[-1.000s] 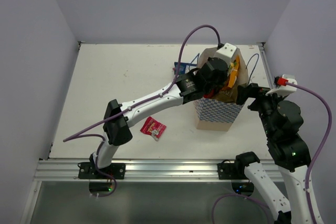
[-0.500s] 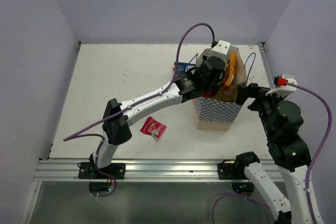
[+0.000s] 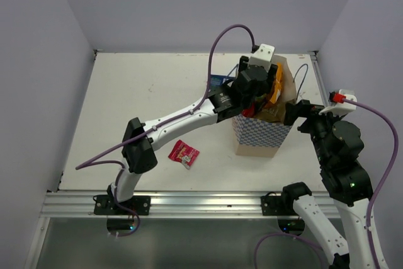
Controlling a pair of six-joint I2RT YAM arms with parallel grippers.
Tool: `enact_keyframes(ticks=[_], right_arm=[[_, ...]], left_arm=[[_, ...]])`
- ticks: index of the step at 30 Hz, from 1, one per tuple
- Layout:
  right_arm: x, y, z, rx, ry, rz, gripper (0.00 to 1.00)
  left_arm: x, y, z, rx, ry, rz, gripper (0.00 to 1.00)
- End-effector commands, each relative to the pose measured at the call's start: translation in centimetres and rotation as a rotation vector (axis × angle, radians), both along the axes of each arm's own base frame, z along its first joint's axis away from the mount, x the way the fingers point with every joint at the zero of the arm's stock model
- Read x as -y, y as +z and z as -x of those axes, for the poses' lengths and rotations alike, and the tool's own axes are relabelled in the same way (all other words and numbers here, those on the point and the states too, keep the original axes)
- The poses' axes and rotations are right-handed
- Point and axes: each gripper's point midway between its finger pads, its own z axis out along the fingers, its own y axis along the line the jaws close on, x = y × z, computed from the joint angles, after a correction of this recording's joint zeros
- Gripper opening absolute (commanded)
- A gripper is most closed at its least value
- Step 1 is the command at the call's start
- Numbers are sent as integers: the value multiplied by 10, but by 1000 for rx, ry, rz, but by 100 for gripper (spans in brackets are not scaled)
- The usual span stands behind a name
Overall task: Place the snacks into the paper bag
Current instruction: Place the snack in the paper bag, then pick up the snack from the center of the board.
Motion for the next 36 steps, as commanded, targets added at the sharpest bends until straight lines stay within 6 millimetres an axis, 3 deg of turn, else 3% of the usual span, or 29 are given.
enact_keyframes(ticks=[1,2,4,5,8,12,17,21,23,24,25,26,27,28,29,30,31,36], right_arm=[[2,7,-3,31,-11,8,99],[1,7,-4,29,-8,8,98],[0,6,-5,26,-3,6,98],[-1,6,-5,25,-2,6,98],[-1,7,-6,23,-3,7,98],[-1,8,-6,20,-2,7,98],[1,10,-4,25,-8,8,98],[-1,9,-6,17,-2,8,98],[-2,9,-7,16,3,6,98],[-3,8,-8,14,5,3,98],[-4,8,-8,11,8,4,98],[-4,9,-8,14,8,1,98],[-4,8,-9,11,10,2,98],[-4,9,-9,12,13,1,98],[-4,9,-9,9,11,1,98],[-4,10,-9,12,10,2,98],[-4,10,-9,12,11,0,98],[-5,9,-10,4,12,0,98]], left_arm=[[-6,38,9,44,-32,116,69],[-10,58,15,66,-51,158,72],[-16,63,21,71,-65,170,79],[-22,80,27,92,-79,195,80],[-32,91,34,101,-96,198,80],[-37,85,37,71,-116,162,80],[-60,82,42,11,-136,146,81],[-99,74,28,-36,-106,158,82],[-118,84,27,-29,-96,189,83],[-131,74,19,-42,-68,181,83],[-143,83,19,-27,-60,203,83],[-148,81,18,-40,-62,222,84],[-164,67,7,-62,-28,216,84],[-174,73,7,-60,-29,254,84],[-182,56,4,-85,-18,246,84],[-200,53,-7,-85,17,258,84],[-205,56,-6,-83,-2,285,84],[-247,9,-29,-171,53,268,85]])
